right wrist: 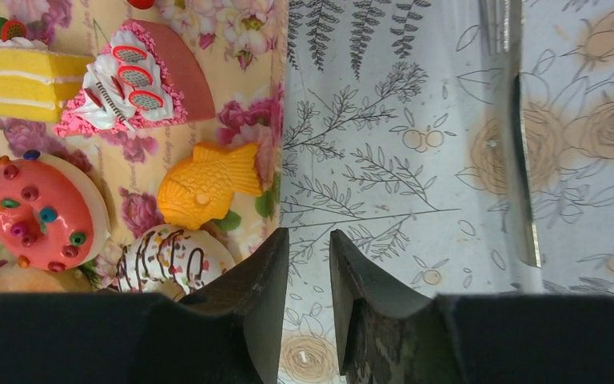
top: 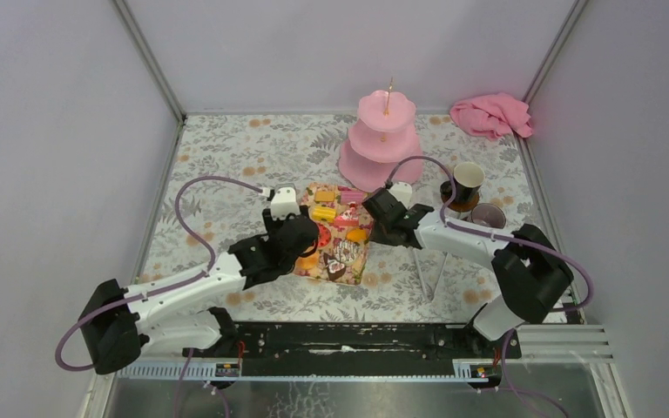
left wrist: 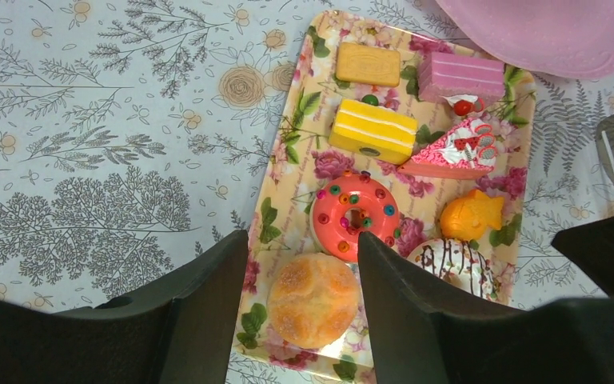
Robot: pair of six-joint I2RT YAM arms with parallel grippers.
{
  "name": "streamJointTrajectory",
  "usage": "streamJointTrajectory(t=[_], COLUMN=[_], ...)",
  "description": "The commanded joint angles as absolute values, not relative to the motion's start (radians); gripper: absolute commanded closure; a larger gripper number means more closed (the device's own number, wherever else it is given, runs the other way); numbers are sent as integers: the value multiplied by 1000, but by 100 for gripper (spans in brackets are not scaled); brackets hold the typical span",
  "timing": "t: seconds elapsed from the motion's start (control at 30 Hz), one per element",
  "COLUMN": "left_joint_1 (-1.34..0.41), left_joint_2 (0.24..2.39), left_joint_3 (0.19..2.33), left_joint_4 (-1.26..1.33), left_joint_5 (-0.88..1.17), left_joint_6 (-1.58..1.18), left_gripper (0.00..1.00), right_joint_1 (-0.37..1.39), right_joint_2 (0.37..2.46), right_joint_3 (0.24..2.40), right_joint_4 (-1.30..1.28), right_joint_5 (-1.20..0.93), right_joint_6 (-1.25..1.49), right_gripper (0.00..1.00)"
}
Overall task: Serve the afternoon tea
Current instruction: Adjust the tray at the center of the board.
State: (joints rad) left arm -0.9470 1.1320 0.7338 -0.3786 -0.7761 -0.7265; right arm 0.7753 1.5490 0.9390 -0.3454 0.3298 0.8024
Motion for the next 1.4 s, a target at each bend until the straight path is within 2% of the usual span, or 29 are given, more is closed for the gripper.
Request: streamJointTrajectory(t=[0.0,0.6,0.67,0.87,1.13,1.37], left_joint_1=[-938,-933,-934,-933,-933,-932], left_joint_2=[1090,988,987,996,996,1001], left_joint_3=[708,641,643,641,640,638], left_joint_4=[-365,-332,-331,-328,-331,-326], left_joint_5=[-795,-813,-813,-826,-839,-843], left_joint_6=[-757,-763,-762,-755,-752,-756], left_gripper=[40,40,40,40,40,40], right_joint_1=[796,822,825,841,878,888], right_joint_2=[1581,1726,1741,1762,1788,1731], right_joint_3=[935,943,952,954,975,923], right_joint_4=[-255,-202,-204,-213,-230,-241], right_joint_5=[337,318,312,306,306,322], right_joint_6=[866,889,871,839,814,816], right_gripper=[67,69,71,87,88,87])
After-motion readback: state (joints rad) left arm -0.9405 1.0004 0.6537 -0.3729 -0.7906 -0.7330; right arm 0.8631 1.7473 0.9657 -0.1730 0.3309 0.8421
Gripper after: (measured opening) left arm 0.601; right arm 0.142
